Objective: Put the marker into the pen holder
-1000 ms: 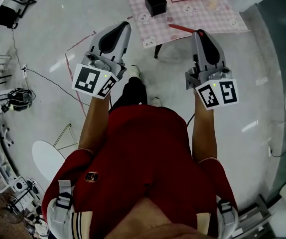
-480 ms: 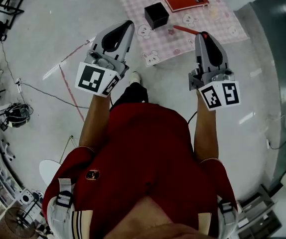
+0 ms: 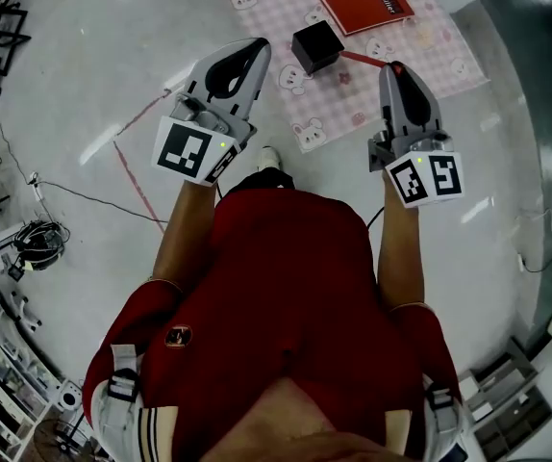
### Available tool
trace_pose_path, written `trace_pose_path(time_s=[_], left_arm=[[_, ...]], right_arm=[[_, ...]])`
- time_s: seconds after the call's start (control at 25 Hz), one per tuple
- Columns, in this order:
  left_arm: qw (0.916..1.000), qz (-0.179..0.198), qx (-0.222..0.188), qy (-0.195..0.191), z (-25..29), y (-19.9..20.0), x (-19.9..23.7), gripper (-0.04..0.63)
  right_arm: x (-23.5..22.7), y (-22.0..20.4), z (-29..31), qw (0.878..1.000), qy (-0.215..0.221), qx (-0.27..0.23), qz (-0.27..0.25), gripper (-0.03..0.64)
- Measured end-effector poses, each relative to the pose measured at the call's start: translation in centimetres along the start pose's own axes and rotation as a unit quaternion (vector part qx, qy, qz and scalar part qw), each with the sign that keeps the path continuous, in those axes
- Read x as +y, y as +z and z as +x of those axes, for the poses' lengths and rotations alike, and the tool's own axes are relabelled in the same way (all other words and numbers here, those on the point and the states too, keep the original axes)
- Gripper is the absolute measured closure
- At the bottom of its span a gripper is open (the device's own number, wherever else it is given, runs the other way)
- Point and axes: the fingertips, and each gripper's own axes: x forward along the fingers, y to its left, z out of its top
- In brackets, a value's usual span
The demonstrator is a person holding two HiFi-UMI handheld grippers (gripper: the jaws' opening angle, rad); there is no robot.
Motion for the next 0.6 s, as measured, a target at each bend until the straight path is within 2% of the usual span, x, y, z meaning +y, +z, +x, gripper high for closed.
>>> trace_pose_path(time_s=[0.4,0.6], left_arm=[[0.9989,-0.019,-0.002,-0.043,2.2,-2.1,4.6,0.589],[0.9983,-0.032,0.0,-0.049,3.3,-3.4,5.5,0.589]], right_arm=[[-0.8,-3.9,4.9,0.998,-0.041,0.035,-0.017,0.574],[-1.3,-5.5,6.5,0.997,-0.043,0.058,-0.028,0.573]])
